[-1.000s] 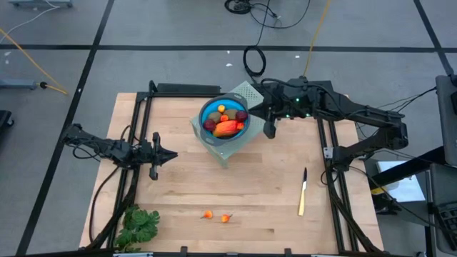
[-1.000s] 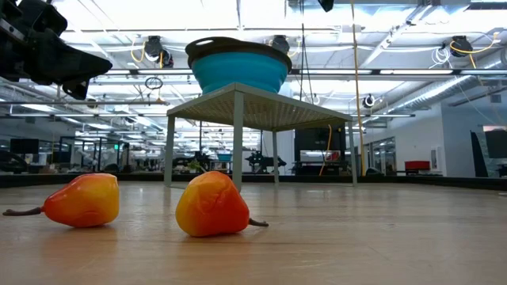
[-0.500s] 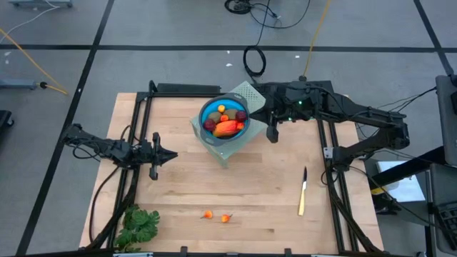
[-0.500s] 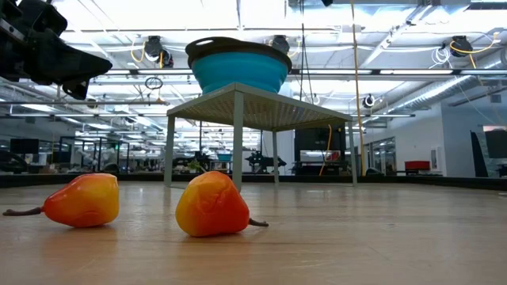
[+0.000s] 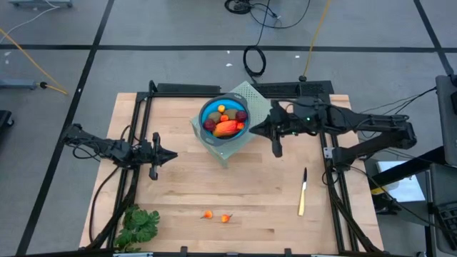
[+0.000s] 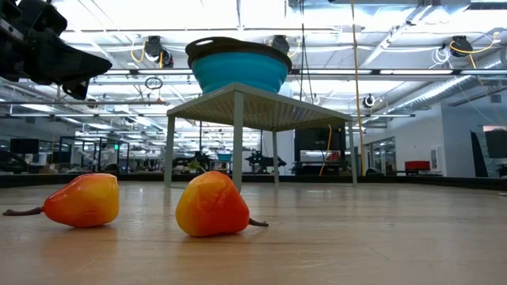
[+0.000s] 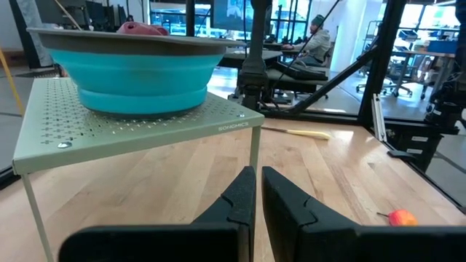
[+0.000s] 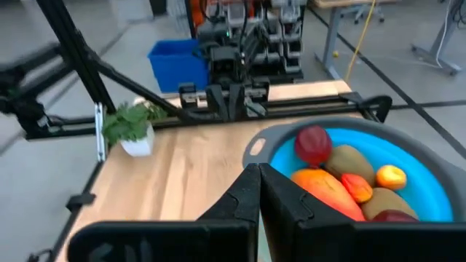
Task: Pick & Place Fruit
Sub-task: Put the red yellow peach into the blue strainer bowl on the shelf
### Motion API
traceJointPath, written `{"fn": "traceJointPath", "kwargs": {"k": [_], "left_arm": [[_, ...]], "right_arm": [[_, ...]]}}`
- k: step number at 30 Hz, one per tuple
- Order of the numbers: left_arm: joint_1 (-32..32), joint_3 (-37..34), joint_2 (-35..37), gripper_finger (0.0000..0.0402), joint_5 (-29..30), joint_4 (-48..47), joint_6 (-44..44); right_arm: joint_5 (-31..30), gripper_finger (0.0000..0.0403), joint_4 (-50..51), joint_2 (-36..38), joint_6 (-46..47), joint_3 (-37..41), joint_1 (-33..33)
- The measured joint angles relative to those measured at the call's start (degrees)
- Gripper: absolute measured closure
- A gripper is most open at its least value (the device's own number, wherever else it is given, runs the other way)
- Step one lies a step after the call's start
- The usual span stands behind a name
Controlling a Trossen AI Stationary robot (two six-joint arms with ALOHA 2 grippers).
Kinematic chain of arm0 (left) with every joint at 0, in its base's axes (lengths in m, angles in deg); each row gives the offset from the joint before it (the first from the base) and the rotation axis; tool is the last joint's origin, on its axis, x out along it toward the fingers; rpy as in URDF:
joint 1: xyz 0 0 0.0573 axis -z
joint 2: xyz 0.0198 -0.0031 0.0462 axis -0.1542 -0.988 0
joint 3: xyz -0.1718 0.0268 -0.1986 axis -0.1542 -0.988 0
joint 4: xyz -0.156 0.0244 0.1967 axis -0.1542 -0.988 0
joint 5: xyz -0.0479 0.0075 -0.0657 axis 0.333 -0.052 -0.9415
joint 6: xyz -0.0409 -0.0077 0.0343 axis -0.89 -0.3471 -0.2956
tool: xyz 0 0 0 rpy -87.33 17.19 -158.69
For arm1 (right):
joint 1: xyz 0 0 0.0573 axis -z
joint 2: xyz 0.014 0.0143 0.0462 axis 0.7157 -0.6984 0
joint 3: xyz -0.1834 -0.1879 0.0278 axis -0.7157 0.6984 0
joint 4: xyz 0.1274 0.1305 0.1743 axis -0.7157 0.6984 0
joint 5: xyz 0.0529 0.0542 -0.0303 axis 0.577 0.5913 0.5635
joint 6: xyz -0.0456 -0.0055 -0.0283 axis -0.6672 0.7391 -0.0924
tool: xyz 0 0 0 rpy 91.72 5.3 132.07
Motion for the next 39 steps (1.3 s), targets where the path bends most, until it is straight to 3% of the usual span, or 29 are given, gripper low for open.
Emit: {"fn": "traceJointPath", "kwargs": {"k": [18,39], "left_arm": [[0.0,0.0,0.0,0.0378,1.4,1.2,-0.3],[0.0,0.0,0.0,0.0378,9.0,7.4,0.2]], "right_arm": [[-0.3,0.0403,-12.1,21.0,4.9,24.8,-1.6],[-0.1,0.0403,-13.4,49.4,3.6,42.5,-1.6]]}}
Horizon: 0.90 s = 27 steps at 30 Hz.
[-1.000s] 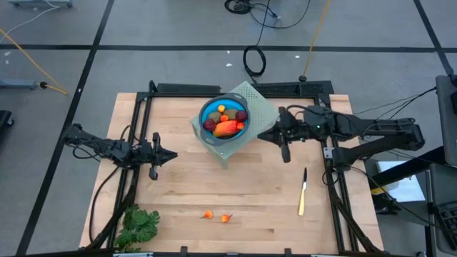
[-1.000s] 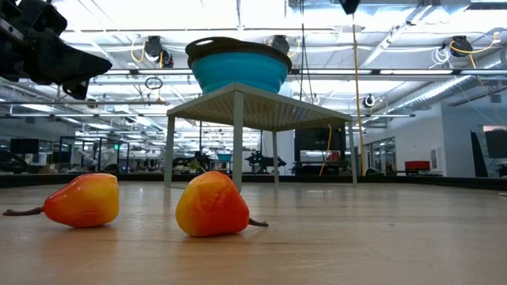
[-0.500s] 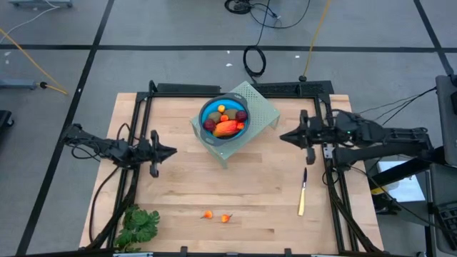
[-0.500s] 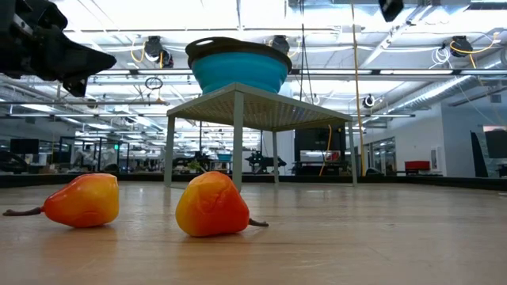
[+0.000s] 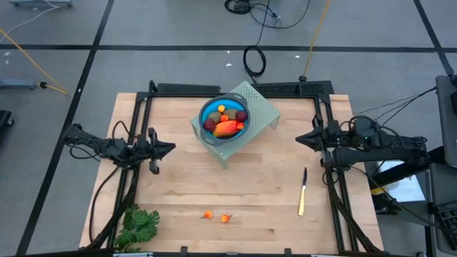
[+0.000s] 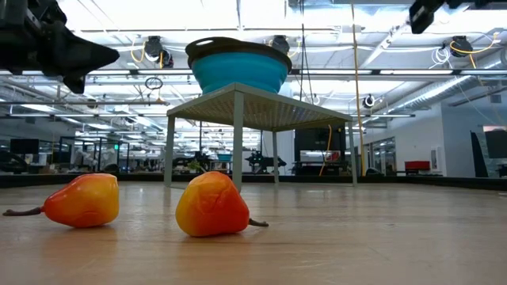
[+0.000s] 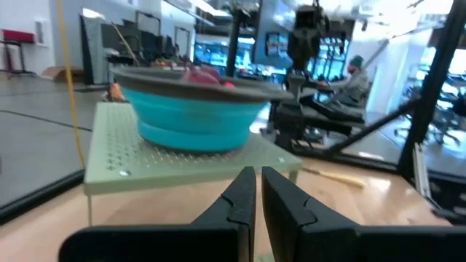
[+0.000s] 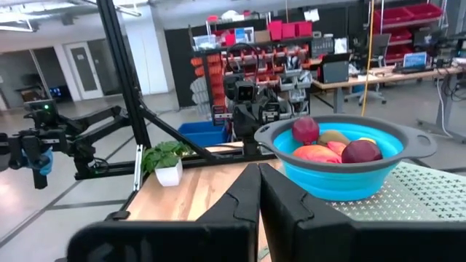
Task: Pick & Place Fruit
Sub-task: Put the red yellow peach into the blue strainer bowl on the shelf
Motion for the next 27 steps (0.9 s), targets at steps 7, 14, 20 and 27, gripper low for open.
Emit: {"fn": "traceJointPath", "kwargs": {"k": [7,14,20,27], "left_arm": [[0.0,0.5,-1.1,0.0378,2.2,1.6,1.4],[0.0,6.1,-10.0,0.0378,2.2,0.9,1.7],[0.0,13.1,-20.7,0.0378,2.2,-0.1,1.8],[0.0,23.5,-32.9,0.0378,2.1,-6.9,1.4]], "right_arm": [[0.0,0.0403,0.2,6.0,-0.2,4.3,0.0],[-0.4,0.0403,0.3,10.2,-1.9,8.6,0.0],[-0.5,0.0403,0.2,12.7,-2.3,11.3,0.0],[-0.4,0.0403,0.2,15.8,-2.3,13.5,0.0]]}}
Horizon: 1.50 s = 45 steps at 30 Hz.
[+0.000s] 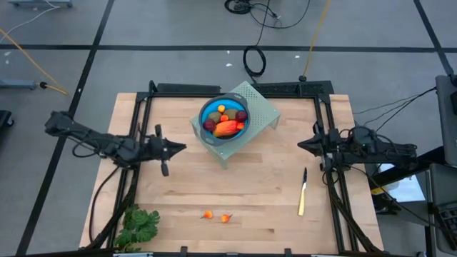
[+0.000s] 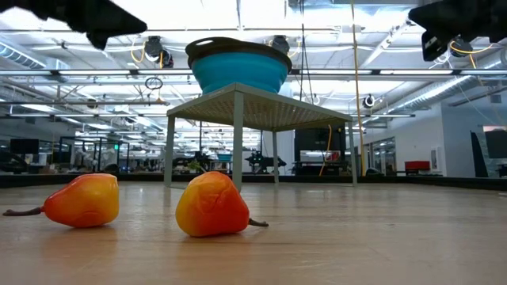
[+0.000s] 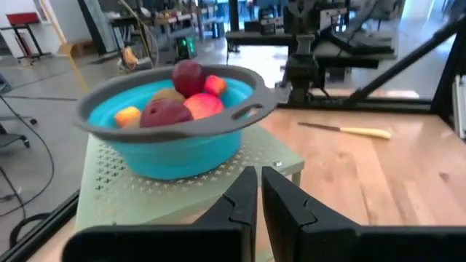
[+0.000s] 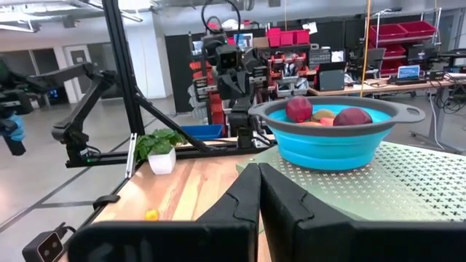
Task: Pick & Place Fruit
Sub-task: Put the red yellow peach into the blue strainer bowl on the shelf
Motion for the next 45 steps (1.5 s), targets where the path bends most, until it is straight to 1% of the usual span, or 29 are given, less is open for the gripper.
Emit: {"fn": "traceJointPath", "kwargs": {"k": [8,16,19,23,29,32,38,45], "left_arm": [[0.0,13.5,-11.4,0.0378,-2.6,-8.1,-0.2],[0.2,25.1,-20.6,0.0378,-6.6,-15.1,-0.4],[1.0,29.3,-23.6,0.0378,-6.7,-18.4,-1.1],[2.4,35.2,-27.9,0.0378,-6.8,-23.7,-3.8],[4.4,43.3,-34.3,0.0378,-8.7,-32.0,-11.1],[5.4,46.2,-37.6,0.0378,-10.5,-34.0,-14.0],[7.2,50.2,-42.6,0.0378,-14.5,-34.4,-19.6],[9.7,52.9,-46.8,0.0378,-14.7,-35.1,-26.6]], "right_arm": [[0.0,0.0403,0.6,4.2,-1.2,1.9,0.0],[0.2,0.0403,3.6,4.0,-2.1,2.0,0.0],[0.2,0.0403,3.6,4.0,-2.3,2.0,0.0],[0.4,0.0403,3.8,4.0,-2.4,2.0,0.0],[0.4,0.0403,4.4,4.0,-2.4,2.0,0.0],[0.5,0.0403,4.5,4.0,-2.4,2.0,0.0],[0.5,0.0403,4.5,4.0,-2.4,2.0,0.0],[0.6,0.0403,4.5,4.0,-2.6,2.0,0.0]]}}
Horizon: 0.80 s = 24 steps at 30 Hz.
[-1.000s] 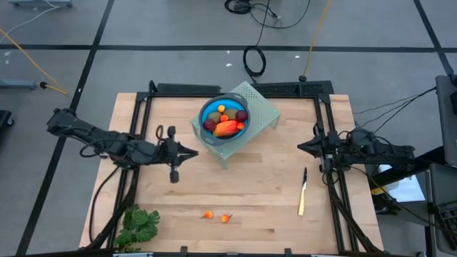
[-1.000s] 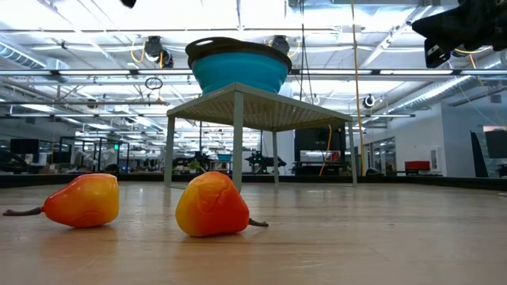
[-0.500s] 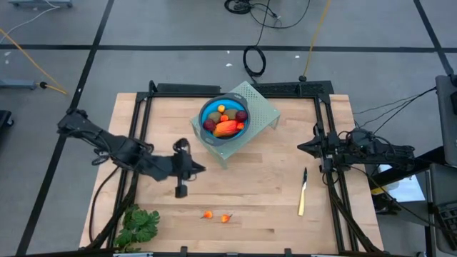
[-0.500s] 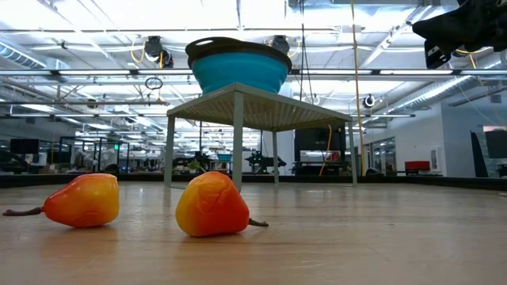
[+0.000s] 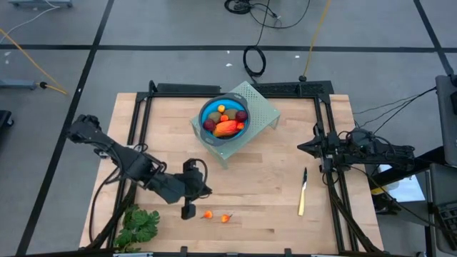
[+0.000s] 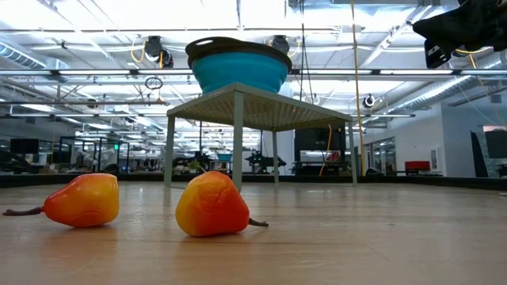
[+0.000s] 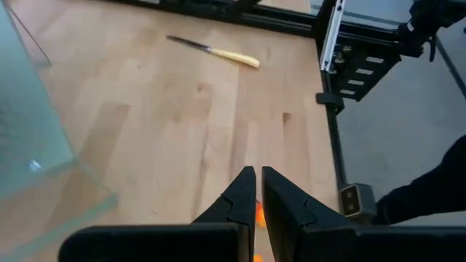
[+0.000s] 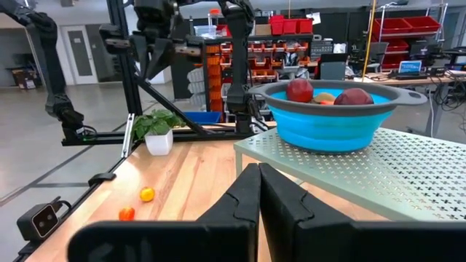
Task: Pick & Place Fruit
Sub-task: Put the red yellow peach into the blue strainer bowl on the shelf
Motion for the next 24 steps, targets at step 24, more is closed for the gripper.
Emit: {"fn": "traceJointPath", "kwargs": {"k": [24], "left_arm": [[2.4,0.4,-8.9,0.0378,-2.3,0.7,-29.8]], "right_arm": [[0.1,0.0403,0.0,0.0,0.0,0.0,0.0]]}}
